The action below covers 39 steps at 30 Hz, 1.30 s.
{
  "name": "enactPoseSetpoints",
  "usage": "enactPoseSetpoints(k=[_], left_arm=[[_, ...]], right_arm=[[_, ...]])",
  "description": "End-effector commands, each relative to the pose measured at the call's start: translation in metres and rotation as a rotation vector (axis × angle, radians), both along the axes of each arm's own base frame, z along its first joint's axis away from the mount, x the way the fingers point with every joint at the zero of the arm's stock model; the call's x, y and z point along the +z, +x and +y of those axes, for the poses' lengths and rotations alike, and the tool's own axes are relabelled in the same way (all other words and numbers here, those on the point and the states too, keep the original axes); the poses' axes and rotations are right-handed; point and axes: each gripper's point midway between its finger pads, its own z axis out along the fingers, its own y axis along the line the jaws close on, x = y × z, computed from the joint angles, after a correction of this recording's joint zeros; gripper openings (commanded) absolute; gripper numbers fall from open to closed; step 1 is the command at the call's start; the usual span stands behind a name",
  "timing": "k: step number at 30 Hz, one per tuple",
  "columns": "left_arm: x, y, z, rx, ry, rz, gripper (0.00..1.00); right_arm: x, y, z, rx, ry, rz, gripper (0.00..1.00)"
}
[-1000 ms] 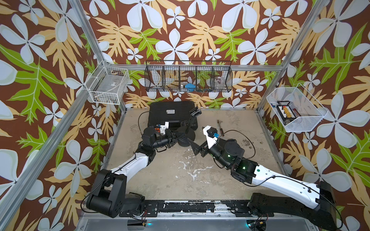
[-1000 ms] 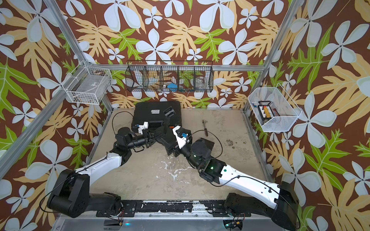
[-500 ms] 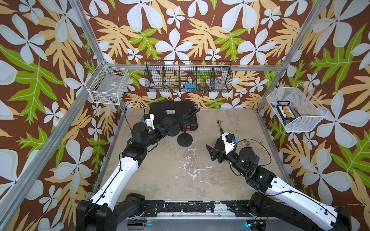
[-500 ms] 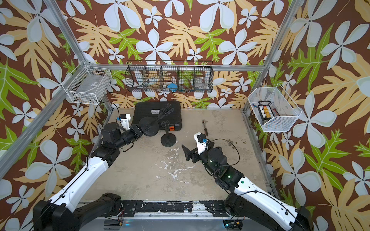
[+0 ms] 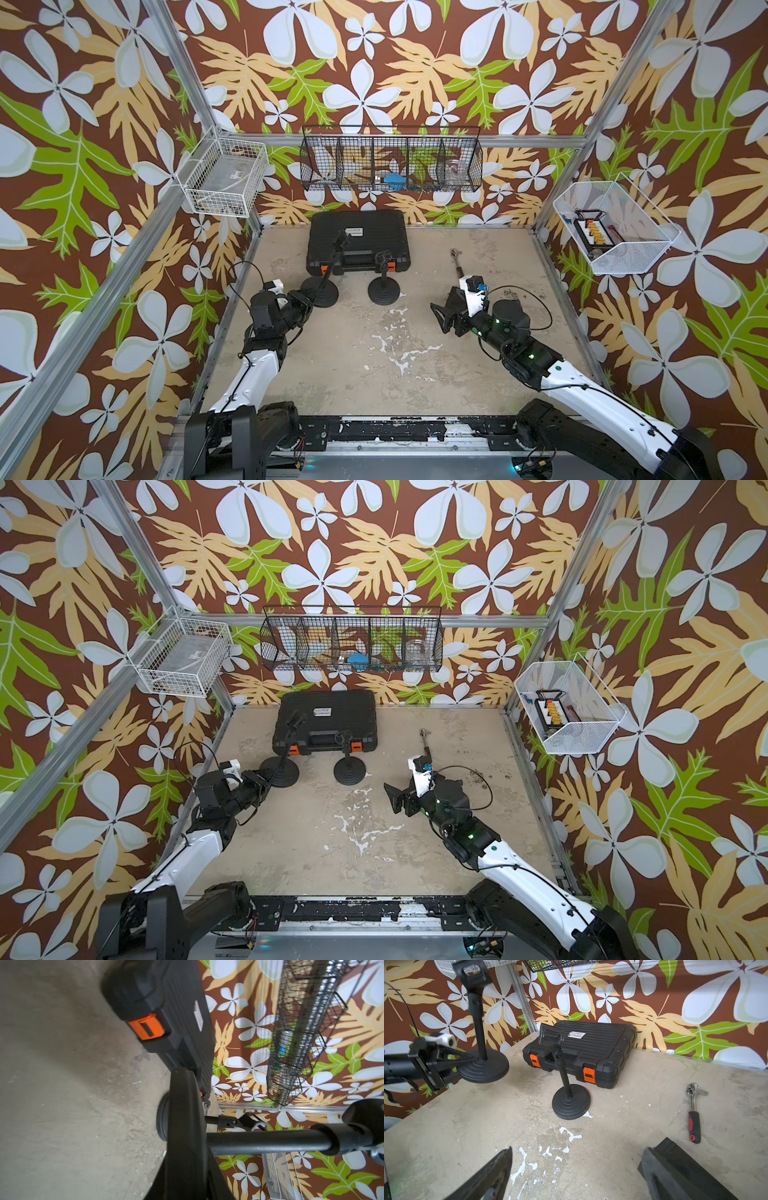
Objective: Assemble a microphone stand
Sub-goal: Place the microphone stand at the center of the board.
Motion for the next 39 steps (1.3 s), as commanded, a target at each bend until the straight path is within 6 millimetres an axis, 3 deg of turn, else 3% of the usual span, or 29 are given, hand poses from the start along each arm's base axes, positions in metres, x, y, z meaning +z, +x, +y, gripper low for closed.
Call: enactPoseSetpoints(k=[1,4,21,31,36,39], left_arm=[[0.020,0.007,-0.004,-0.047,-0.044,-0.147,0.00],[0.001,0.009,-0.007,-0.068,-0.084,-0.123,0.00],[-0.054,0.020,-0.009,-0.095,-0.117,-0.025,0.01],[-0.085,0.020,-0.006,-0.077,-0.102,0.062,0.21],[-0.103,0.018,-0.002,-0.074,-0.052,0.147,0.39],[-0.112,0.015,0.006,-0.062,0.030,0.213,0.45]], right_arm=[[0.011,-0.001,0.008,0.049,0.049,-0.021,0.98],[0.009,0.001,0.009,0.051,0.044,-0.013,0.98],[-0.001,0.006,0.004,0.034,0.017,0.009,0.99],[-0.005,0.012,0.001,0.025,0.001,0.038,0.99],[-0.007,0.016,-0.002,0.009,0.001,0.043,1.00],[-0.012,0.022,-0.008,-0.025,-0.012,0.055,1.00]])
